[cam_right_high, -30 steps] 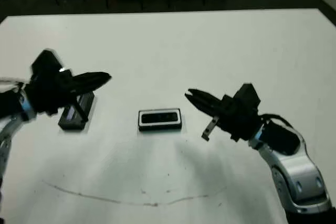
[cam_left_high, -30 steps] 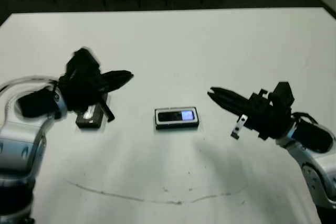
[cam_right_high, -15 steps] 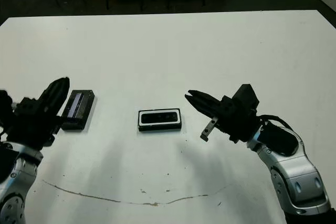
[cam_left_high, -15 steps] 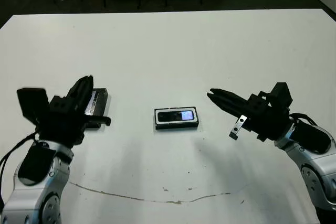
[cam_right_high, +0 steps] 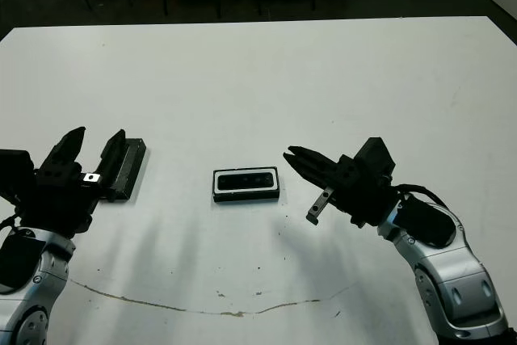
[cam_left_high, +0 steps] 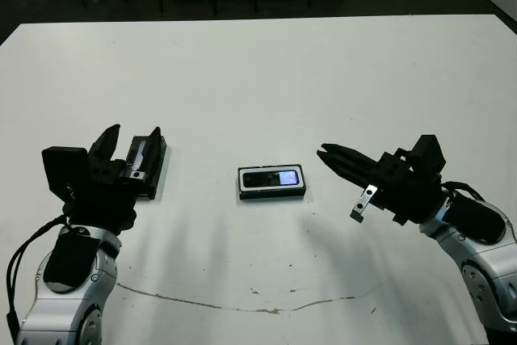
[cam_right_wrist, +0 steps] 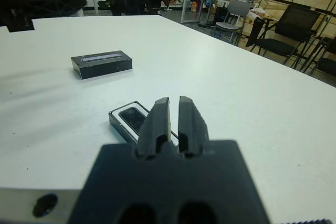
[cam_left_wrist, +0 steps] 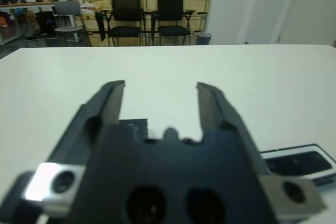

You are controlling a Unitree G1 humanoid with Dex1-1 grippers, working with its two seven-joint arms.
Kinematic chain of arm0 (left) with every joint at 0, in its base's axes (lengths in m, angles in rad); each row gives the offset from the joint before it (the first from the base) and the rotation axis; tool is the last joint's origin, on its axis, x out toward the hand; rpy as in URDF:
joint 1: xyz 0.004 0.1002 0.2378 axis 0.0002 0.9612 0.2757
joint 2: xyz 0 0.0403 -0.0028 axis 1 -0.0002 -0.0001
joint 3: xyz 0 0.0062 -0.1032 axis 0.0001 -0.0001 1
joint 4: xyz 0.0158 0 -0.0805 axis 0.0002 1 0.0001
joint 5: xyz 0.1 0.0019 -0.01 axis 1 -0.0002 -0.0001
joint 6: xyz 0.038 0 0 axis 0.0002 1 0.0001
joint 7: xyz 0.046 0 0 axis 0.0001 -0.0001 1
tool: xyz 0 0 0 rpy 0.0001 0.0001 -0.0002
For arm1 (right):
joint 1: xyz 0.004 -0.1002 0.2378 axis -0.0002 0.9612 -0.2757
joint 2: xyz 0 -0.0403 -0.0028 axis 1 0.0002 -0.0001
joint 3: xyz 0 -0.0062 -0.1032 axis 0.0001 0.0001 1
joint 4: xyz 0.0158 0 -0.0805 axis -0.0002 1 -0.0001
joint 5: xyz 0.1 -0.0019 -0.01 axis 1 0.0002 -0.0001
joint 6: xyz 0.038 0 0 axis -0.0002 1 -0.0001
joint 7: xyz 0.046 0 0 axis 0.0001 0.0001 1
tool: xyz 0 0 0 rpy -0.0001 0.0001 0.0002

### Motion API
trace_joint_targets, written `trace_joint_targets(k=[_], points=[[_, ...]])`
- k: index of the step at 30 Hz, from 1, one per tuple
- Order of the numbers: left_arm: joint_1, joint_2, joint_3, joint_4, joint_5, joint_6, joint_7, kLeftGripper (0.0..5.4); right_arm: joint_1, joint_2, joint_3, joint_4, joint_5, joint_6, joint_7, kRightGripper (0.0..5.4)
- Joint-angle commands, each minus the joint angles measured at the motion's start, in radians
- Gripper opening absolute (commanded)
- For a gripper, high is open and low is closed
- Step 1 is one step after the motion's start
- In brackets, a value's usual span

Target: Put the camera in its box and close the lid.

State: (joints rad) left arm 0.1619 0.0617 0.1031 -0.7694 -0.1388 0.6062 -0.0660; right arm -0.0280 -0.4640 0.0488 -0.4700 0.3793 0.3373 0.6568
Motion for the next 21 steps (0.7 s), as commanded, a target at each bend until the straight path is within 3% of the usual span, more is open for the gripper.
trace_joint_targets(k=[1,9,21], points=[[-0.012,-0.011,0.004,0.032,-0.009,0.049,0.026,3.99,0.01,-0.006,0.007,0.012,-0.009,-0.009,0.005,0.0],[-0.054,-0.037,0.043,0.09,-0.064,0.082,0.058,5.38,0.004,-0.015,0.007,0.015,-0.01,0.0,0.002,0.0],[-0.086,-0.019,0.073,0.128,-0.105,0.223,0.072,5.38,0.006,-0.011,-0.001,0.004,0.005,0.016,-0.002,0.0]])
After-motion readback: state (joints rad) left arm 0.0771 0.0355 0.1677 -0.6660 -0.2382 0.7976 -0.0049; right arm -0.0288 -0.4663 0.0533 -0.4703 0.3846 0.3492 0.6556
